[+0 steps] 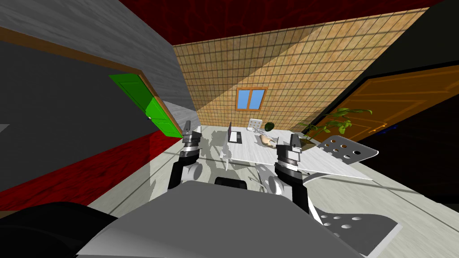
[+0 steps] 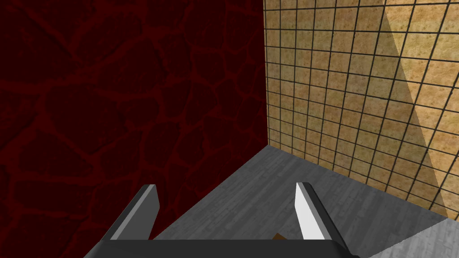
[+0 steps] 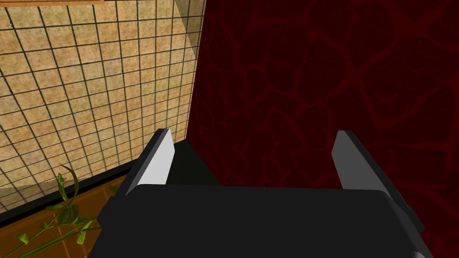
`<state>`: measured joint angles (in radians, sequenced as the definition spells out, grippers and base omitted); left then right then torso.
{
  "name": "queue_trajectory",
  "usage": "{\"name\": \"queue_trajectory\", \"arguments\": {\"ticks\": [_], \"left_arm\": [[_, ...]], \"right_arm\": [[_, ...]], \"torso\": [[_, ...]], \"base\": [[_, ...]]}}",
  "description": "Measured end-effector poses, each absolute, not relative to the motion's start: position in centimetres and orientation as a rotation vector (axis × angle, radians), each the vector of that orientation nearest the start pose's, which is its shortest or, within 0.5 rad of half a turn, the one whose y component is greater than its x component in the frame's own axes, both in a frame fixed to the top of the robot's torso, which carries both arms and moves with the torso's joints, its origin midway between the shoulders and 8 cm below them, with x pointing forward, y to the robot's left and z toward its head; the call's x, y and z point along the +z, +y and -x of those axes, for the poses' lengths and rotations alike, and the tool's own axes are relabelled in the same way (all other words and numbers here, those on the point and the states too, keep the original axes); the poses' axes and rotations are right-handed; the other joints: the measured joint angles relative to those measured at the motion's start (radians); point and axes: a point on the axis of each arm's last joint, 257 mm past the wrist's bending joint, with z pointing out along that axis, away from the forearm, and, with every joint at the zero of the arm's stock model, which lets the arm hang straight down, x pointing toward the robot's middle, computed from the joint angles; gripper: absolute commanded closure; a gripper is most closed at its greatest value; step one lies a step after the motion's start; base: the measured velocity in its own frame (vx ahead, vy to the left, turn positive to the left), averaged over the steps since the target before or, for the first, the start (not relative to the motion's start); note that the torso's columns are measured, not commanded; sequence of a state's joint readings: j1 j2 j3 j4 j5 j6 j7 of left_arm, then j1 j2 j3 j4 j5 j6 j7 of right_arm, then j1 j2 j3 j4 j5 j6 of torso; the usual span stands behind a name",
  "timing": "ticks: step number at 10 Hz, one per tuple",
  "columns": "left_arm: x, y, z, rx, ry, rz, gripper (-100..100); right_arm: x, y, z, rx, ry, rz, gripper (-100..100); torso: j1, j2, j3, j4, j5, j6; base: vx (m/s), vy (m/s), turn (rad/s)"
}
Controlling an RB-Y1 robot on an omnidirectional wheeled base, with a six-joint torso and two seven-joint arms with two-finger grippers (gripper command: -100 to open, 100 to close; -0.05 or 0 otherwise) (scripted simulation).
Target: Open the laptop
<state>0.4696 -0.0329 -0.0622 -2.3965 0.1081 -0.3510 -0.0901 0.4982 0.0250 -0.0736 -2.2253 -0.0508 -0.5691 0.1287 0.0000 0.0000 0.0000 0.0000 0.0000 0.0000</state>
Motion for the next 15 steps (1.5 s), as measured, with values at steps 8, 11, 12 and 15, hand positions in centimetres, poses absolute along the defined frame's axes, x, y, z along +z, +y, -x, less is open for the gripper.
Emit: {"name": "queue_trajectory", "arguments": {"ticks": [8, 11, 12, 15], "left_arm": [[5.7, 26.9, -34.7, -1.37, 0.557, 0.722, 0], [5.7, 26.9, -34.7, -1.369, 0.557, 0.722, 0], [5.7, 26.9, -34.7, -1.369, 0.557, 0.722, 0], [5.7, 26.9, -34.7, -1.369, 0.557, 0.722, 0]], "right_arm": [[1.5, -31.3, -33.5, 1.14, 0.576, -0.638, 0], [1.3, -31.0, -33.7, 1.132, 0.607, -0.619, -100], [0.9, -30.9, -34.2, 1.117, 0.648, -0.597, -100], [-0.3, -30.4, -35.1, 1.065, 0.756, -0.544, -100]], "torso": [[0.0, 0.544, -1.087, 0.544, 0.0, 0.0], [0.001, 0.725, -1.451, 0.724, 0.0, 0.0], [0.003, 0.734, -1.471, 0.734, 0.001, 0.0], [0.0, 0.738, -1.476, 0.738, 0.0, 0.0]], "base": [[0.0, 0.0, 0.0], [0.004, 0.034, -0.03], [-0.003, 0.094, -0.066], [0.002, 0.103, -0.048]]}}
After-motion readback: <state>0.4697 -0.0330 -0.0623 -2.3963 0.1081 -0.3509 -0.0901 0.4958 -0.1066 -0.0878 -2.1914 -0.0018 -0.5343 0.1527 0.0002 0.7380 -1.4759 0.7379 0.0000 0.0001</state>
